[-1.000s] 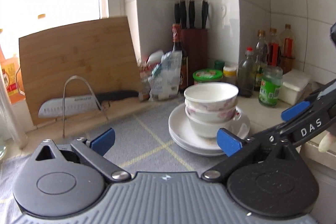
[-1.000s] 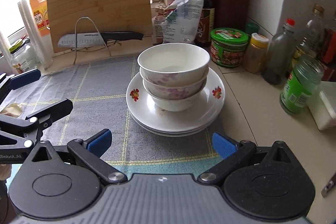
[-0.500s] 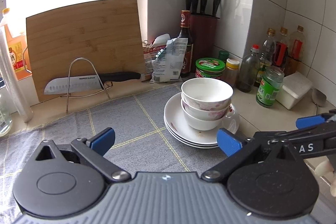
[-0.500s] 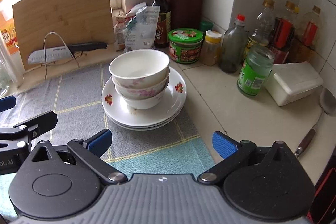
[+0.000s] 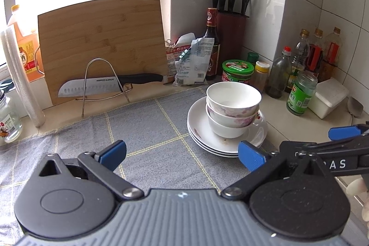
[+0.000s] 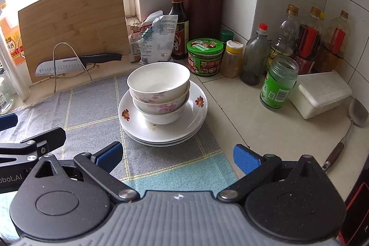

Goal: Organize plates and bowls

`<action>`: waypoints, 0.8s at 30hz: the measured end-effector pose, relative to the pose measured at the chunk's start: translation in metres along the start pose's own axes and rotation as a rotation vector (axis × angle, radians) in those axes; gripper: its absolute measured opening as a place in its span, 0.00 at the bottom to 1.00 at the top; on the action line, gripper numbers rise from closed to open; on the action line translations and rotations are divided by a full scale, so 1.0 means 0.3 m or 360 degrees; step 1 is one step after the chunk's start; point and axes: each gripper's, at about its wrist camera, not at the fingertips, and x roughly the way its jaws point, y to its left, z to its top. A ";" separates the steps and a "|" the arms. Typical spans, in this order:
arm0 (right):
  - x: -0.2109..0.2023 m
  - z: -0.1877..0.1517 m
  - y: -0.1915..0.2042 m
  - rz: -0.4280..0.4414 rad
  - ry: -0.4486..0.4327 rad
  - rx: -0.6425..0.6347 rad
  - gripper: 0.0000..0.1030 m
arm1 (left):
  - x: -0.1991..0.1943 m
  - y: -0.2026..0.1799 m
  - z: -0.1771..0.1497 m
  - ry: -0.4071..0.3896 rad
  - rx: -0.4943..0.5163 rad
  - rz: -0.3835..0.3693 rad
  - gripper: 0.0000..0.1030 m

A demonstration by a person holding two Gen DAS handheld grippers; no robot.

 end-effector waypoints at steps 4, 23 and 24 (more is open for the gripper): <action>0.001 0.002 -0.003 0.0007 -0.0002 0.0001 1.00 | 0.000 0.000 0.002 0.0004 -0.0005 0.0004 0.99; -0.003 0.003 -0.015 -0.0019 0.0008 0.0017 1.00 | 0.006 -0.018 0.004 0.0017 -0.0002 0.0008 0.99; -0.003 0.004 -0.015 -0.0019 0.0009 0.0017 1.00 | 0.006 -0.018 0.004 0.0018 -0.0003 0.0008 0.99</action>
